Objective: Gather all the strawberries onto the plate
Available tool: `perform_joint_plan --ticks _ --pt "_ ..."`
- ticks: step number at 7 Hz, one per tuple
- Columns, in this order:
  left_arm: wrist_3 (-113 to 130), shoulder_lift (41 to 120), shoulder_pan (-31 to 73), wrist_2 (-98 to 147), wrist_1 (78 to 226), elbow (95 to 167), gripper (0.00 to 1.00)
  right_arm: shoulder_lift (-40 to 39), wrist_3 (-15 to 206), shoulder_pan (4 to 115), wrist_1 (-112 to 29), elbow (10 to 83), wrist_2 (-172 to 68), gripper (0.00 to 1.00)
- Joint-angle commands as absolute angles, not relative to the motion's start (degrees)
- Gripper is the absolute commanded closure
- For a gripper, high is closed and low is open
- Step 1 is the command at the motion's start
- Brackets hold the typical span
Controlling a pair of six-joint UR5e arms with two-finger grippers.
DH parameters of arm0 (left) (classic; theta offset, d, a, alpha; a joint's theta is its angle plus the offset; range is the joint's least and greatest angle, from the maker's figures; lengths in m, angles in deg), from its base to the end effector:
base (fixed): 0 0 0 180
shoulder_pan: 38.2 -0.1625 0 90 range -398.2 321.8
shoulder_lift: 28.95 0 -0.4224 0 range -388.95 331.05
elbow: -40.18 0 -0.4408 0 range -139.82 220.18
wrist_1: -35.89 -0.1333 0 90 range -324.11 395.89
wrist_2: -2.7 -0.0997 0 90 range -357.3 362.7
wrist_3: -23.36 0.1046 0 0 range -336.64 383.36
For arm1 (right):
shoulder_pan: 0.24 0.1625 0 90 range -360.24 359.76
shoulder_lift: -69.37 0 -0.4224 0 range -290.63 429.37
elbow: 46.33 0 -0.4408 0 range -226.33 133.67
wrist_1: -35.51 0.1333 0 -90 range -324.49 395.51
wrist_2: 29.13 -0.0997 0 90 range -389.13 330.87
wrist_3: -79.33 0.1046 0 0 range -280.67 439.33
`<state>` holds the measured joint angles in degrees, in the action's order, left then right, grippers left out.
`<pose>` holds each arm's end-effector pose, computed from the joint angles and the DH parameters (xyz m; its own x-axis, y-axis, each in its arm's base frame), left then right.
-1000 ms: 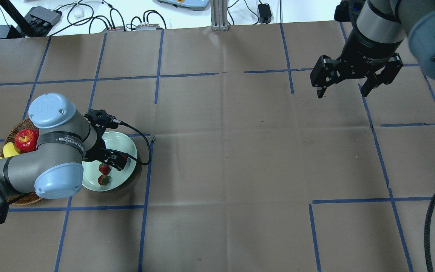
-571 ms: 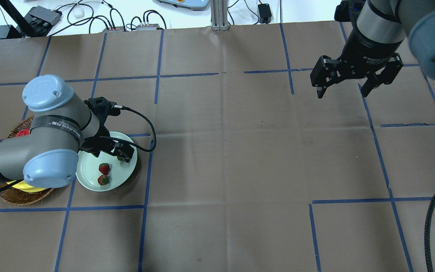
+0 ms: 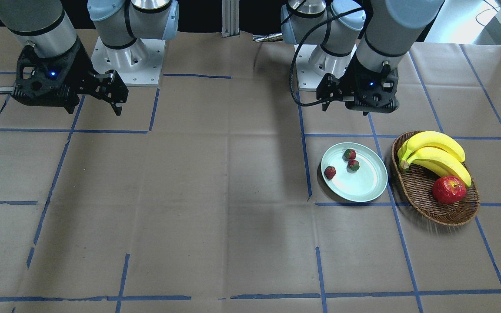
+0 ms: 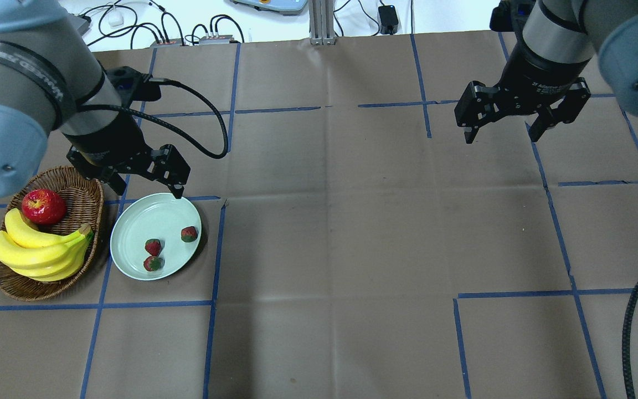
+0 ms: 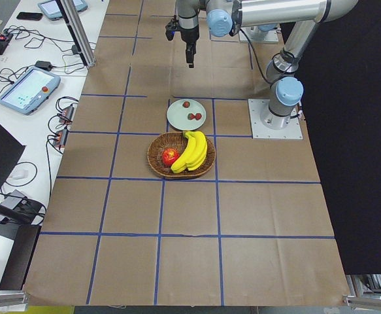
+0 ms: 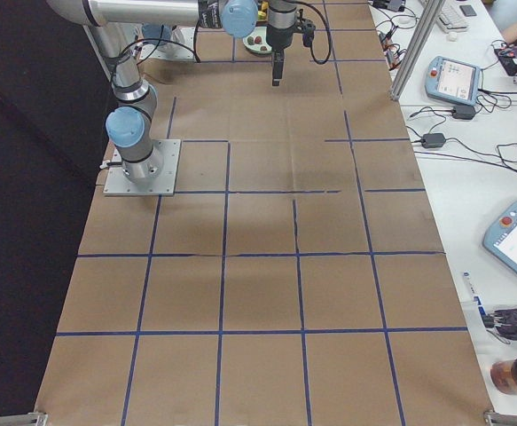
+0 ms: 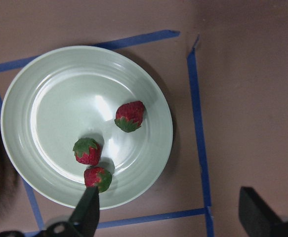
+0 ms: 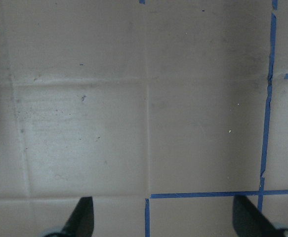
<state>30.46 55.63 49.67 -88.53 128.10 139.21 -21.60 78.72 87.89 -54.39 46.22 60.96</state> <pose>-0.1128 -0.4931 0.4411 -0.9961 0.0882 -0.0087 0.0868 0.9909 0.1033 0.1158 -0.5341 0.4652 -0.9998 0.0219 0.0013 0.0220 0.9993 0.0293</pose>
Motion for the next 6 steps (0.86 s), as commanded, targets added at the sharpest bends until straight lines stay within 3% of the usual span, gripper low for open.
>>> perform_joint_plan --ticks 1,6 --pt "28.0 52.3 49.6 -88.9 131.3 137.8 0.01 -21.6 78.7 87.8 -54.4 46.2 60.9 0.0" --pt "19.7 54.6 49.5 -88.7 131.1 138.2 0.01 -21.6 78.7 87.8 -54.4 46.2 60.9 0.0"
